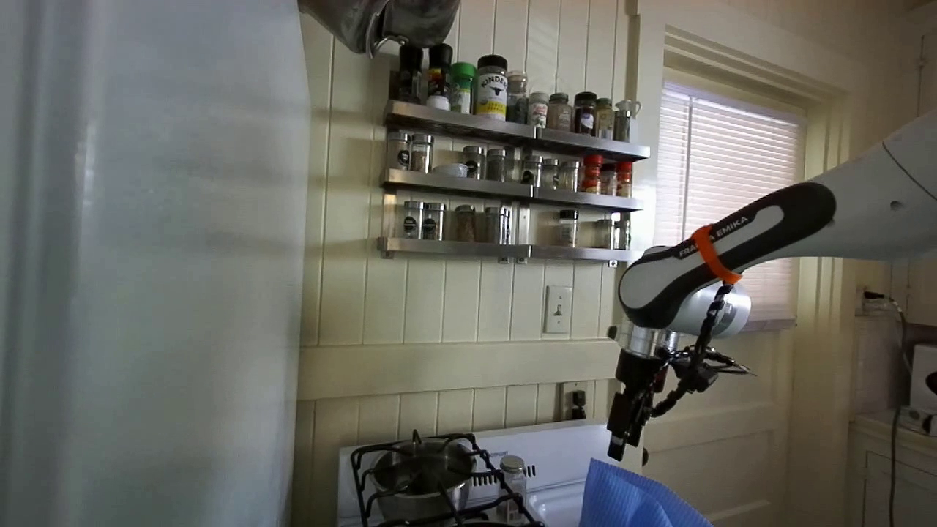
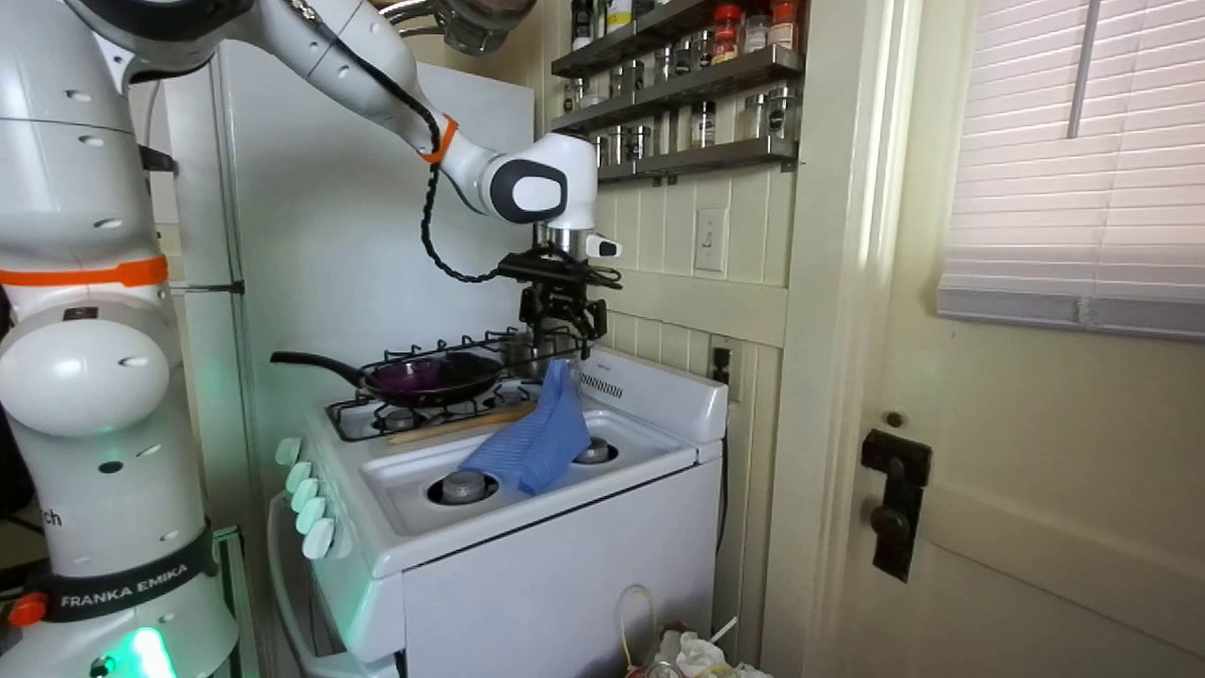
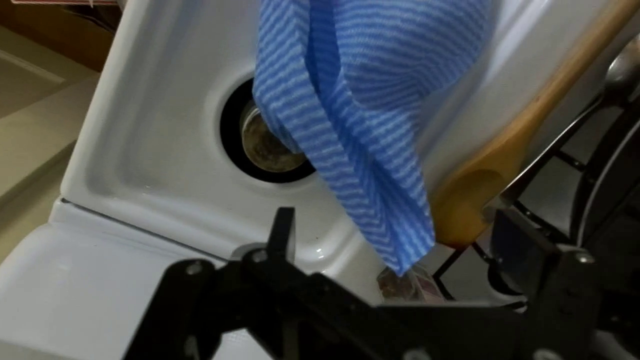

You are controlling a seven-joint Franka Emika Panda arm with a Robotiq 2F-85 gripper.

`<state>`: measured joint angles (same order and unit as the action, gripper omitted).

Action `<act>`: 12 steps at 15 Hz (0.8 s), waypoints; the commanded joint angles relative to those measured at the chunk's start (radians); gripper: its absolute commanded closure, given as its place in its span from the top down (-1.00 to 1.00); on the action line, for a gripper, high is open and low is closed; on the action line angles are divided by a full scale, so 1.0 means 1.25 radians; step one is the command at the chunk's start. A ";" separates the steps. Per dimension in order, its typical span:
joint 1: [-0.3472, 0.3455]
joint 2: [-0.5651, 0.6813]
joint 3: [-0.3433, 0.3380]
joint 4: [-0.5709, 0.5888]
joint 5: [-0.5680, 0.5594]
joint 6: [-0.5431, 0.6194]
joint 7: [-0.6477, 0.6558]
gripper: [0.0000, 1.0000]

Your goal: Use the blue fabric to wipe the right side of the stove.

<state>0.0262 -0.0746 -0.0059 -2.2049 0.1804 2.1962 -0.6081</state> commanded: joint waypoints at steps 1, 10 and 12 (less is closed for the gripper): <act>0.000 -0.010 -0.009 -0.016 0.002 -0.048 -0.074 1.00; -0.005 0.048 -0.003 0.012 -0.017 -0.035 -0.046 1.00; -0.003 0.054 -0.001 0.020 -0.037 -0.035 -0.030 1.00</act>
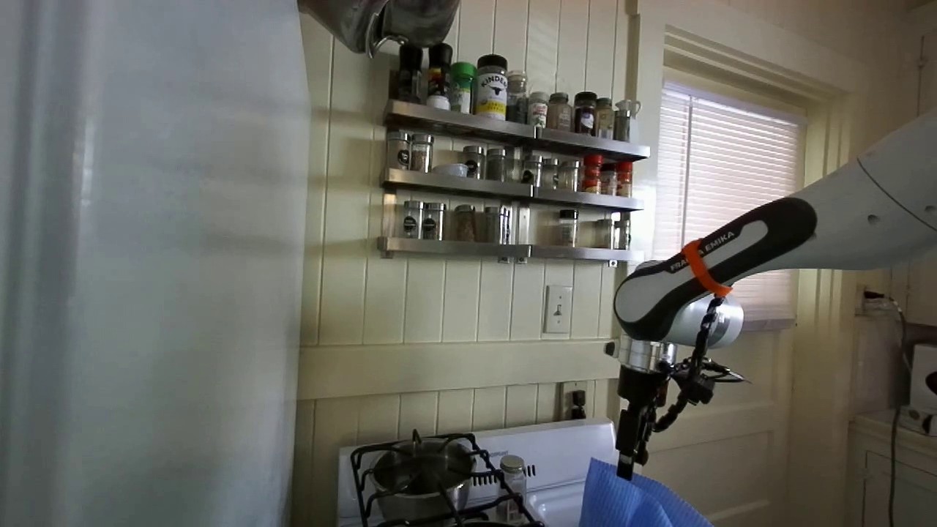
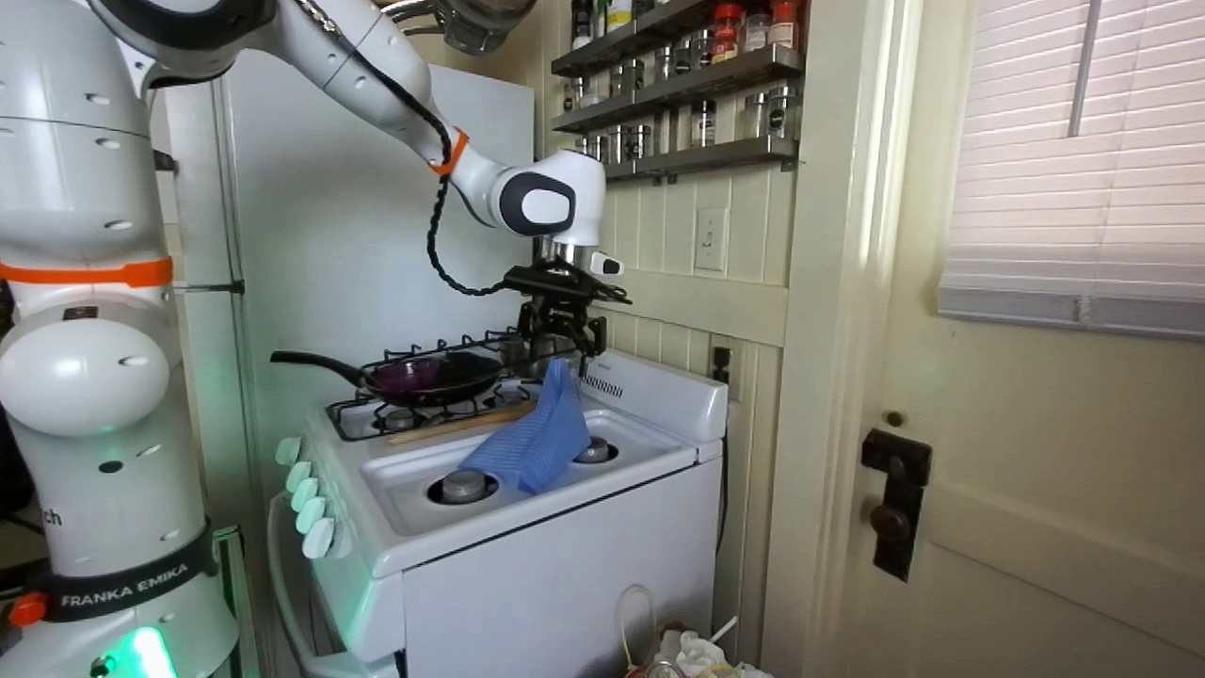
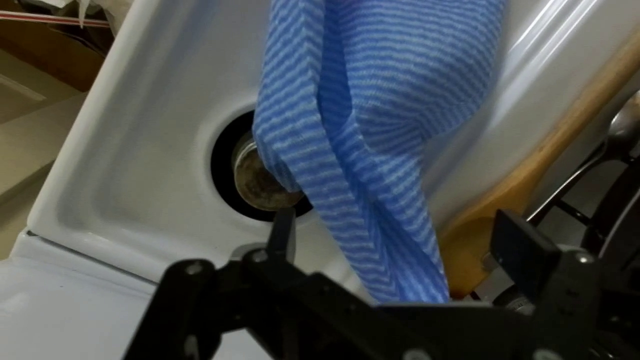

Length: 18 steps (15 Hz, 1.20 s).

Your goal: Use the blue fabric to wipe the right side of the stove.

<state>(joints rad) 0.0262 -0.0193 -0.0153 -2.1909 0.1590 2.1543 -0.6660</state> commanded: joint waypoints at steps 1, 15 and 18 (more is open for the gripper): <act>-0.001 0.028 0.010 0.020 -0.030 -0.003 0.023 1.00; -0.011 0.207 0.045 0.142 -0.080 -0.022 0.014 0.01; -0.011 0.204 0.047 0.139 -0.078 -0.023 0.031 -0.43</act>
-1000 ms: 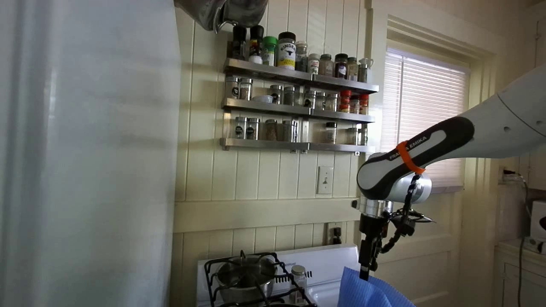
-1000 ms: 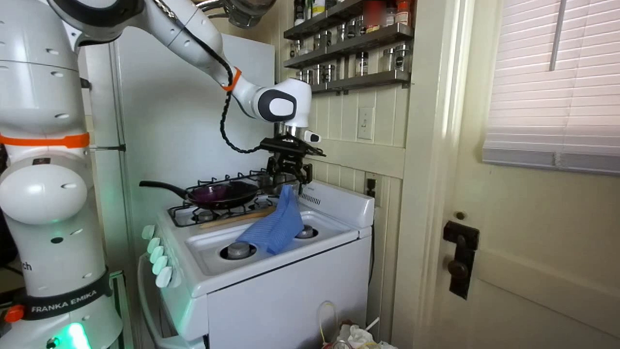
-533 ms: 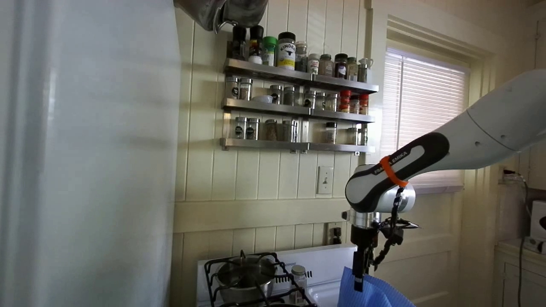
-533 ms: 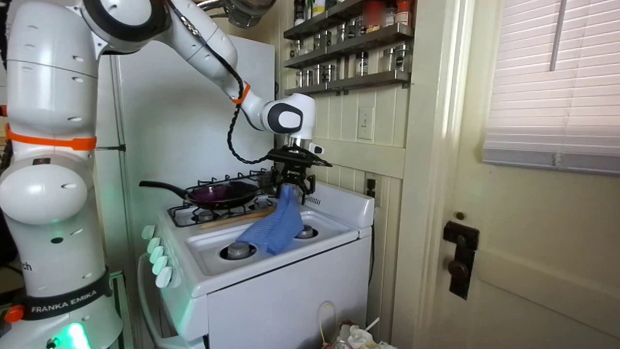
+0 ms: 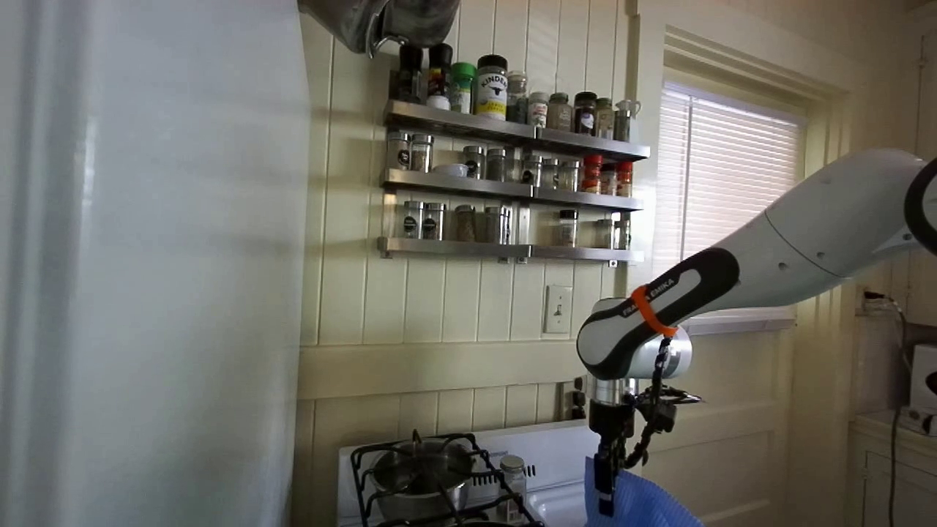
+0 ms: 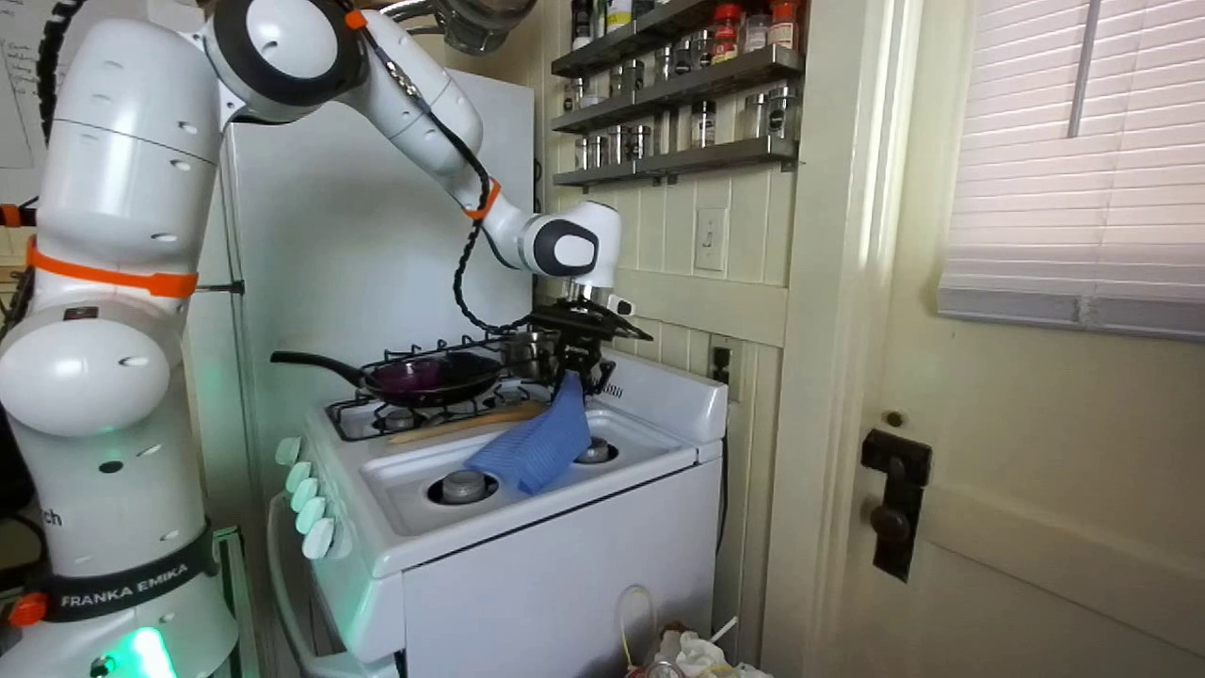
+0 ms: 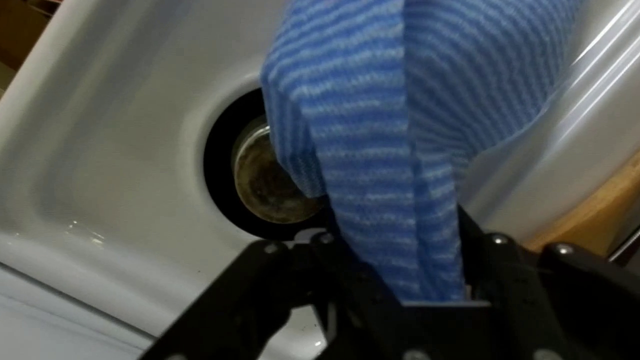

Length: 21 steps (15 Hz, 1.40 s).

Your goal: Use the blue fabric to wipe the right side of the stove.

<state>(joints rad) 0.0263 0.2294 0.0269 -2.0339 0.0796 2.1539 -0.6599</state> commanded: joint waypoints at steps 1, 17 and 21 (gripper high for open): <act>-0.011 0.004 0.014 0.013 -0.013 -0.022 0.030 -0.62; -0.027 0.019 0.090 0.031 0.182 0.356 0.082 -0.96; -0.029 0.017 0.092 0.033 0.182 0.356 0.081 -0.96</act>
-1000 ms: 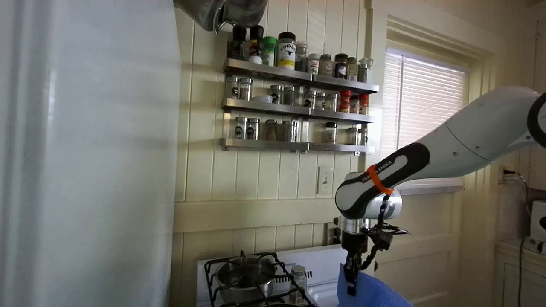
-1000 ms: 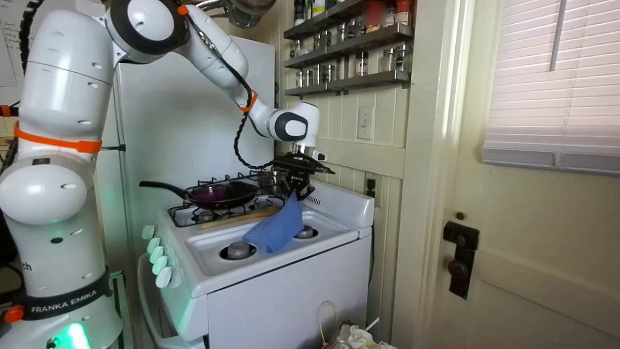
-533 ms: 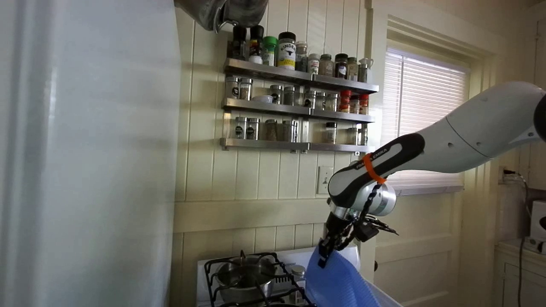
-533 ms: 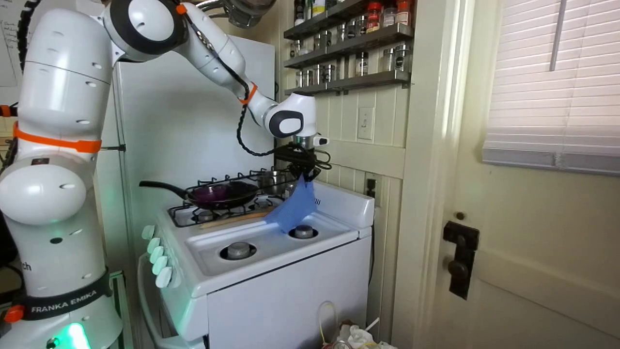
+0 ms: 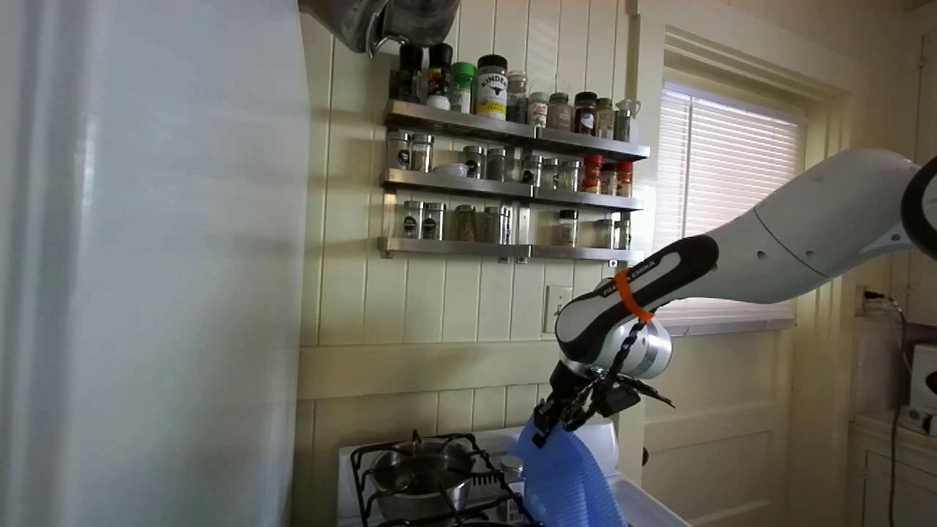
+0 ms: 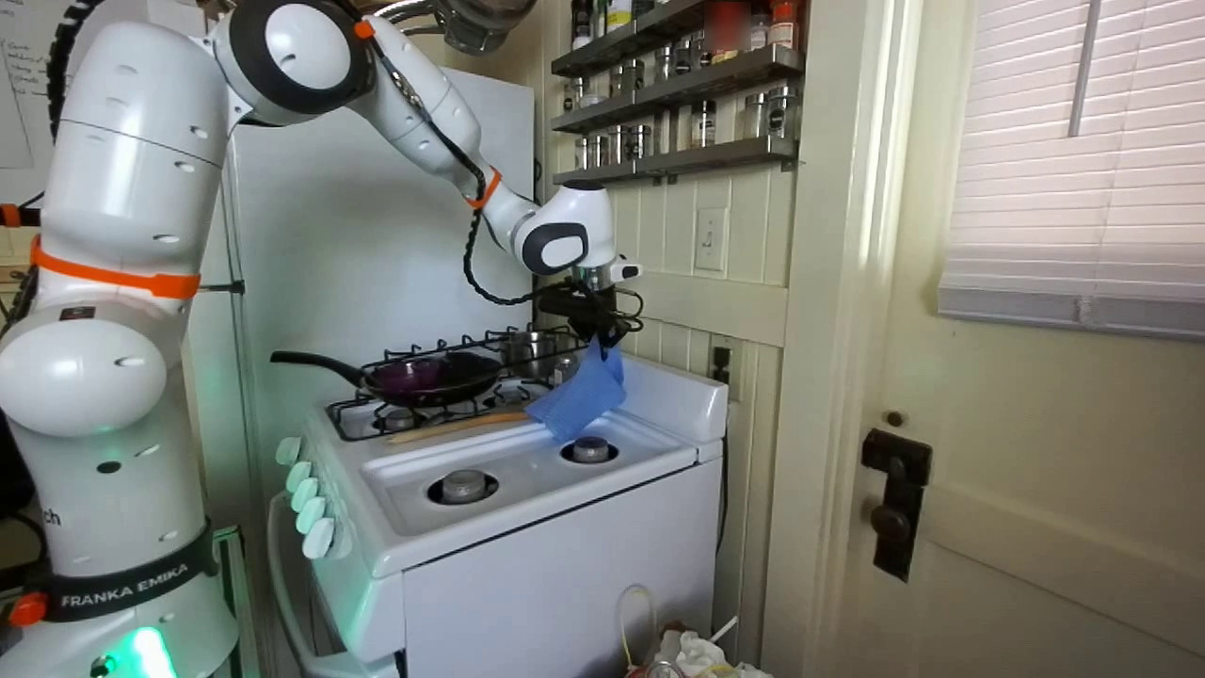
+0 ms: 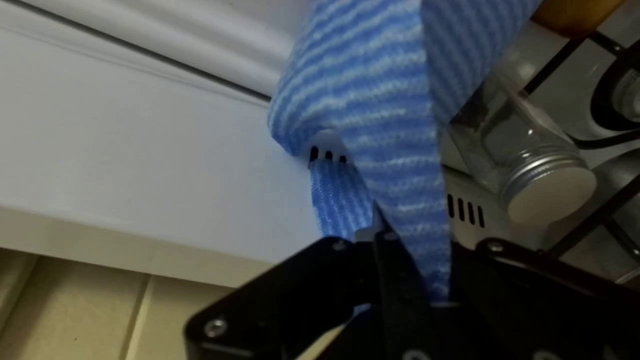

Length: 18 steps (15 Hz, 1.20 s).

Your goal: Use the blue fabric to wipe the right side of the stove.

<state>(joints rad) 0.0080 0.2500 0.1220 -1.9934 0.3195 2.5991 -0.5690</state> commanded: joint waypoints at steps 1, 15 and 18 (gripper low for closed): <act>-0.014 0.000 0.016 0.001 -0.010 0.000 0.008 -0.99; 0.029 0.037 -0.009 -0.128 -0.091 0.039 0.432 -0.99; 0.011 0.062 0.007 -0.110 -0.042 -0.028 0.413 -0.99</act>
<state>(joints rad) 0.0472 0.3122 0.1079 -2.1372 0.2154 2.6395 -0.0510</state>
